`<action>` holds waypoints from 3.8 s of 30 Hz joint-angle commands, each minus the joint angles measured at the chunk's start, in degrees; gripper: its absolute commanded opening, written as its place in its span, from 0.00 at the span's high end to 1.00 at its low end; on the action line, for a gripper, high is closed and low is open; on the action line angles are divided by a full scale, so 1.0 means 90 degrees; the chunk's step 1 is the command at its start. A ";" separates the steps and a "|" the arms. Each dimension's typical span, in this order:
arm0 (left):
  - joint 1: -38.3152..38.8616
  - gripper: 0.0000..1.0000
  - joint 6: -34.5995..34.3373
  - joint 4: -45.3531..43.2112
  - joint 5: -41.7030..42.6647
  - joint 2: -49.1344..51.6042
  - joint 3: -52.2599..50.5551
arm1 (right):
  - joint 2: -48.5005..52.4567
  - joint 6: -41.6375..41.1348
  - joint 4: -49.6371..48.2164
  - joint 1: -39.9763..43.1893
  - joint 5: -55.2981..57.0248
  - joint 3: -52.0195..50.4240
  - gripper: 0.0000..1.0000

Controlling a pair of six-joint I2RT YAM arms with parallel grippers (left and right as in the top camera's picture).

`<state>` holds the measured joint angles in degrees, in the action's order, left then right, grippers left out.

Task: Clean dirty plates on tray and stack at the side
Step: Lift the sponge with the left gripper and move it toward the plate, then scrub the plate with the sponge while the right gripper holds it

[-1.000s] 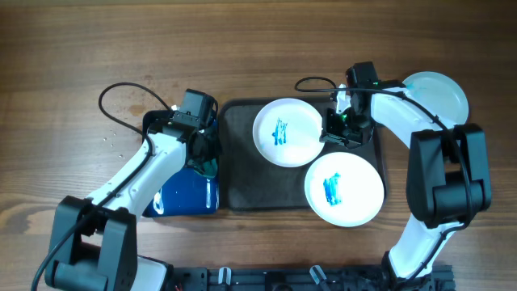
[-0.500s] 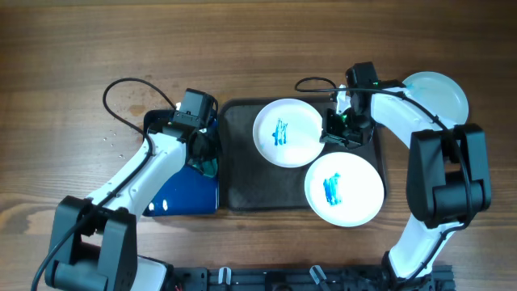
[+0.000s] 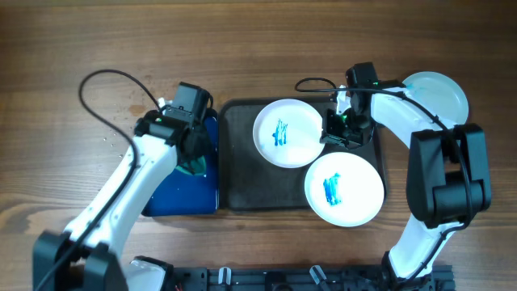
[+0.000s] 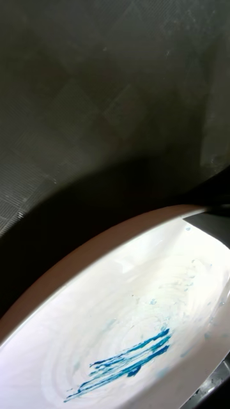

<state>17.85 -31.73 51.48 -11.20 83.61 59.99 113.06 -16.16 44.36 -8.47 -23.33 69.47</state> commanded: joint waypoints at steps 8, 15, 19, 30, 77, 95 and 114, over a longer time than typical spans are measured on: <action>0.0155 0.96 -0.0175 0.0194 -0.2414 -0.0775 0.0214 | 0.0199 0.0129 0.0083 -0.0034 0.0255 -0.0078 0.96; 0.0219 0.96 -0.0197 -0.0010 -0.0027 -0.0775 0.0214 | 0.0199 0.0129 0.0078 -0.0034 0.0255 -0.0078 0.96; 0.0219 0.96 -0.0202 -0.0838 0.2246 -0.0780 0.0219 | 0.0199 0.0131 0.0078 -0.0034 0.0255 -0.0078 0.96; 0.0350 0.96 -0.0682 -0.2382 0.4109 0.0318 0.0219 | 0.0199 0.0131 0.0078 -0.0034 0.0257 -0.0078 0.96; 0.1389 0.96 -0.1241 -0.3861 0.3473 0.3495 0.1195 | 0.0199 0.0107 0.0340 -0.0034 0.0304 -0.0078 0.96; 0.2531 0.96 -0.2628 -0.3852 0.3138 0.3927 0.1314 | 0.0199 0.0104 0.0469 -0.0034 0.0301 -0.0078 0.96; 0.0855 0.96 -0.1195 -0.2875 0.1489 0.4022 0.1314 | 0.0199 0.0104 0.0481 -0.0034 0.0304 -0.0078 0.96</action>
<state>28.45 -47.64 21.08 14.85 116.92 73.19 113.12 -16.19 47.72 -8.97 -23.62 69.47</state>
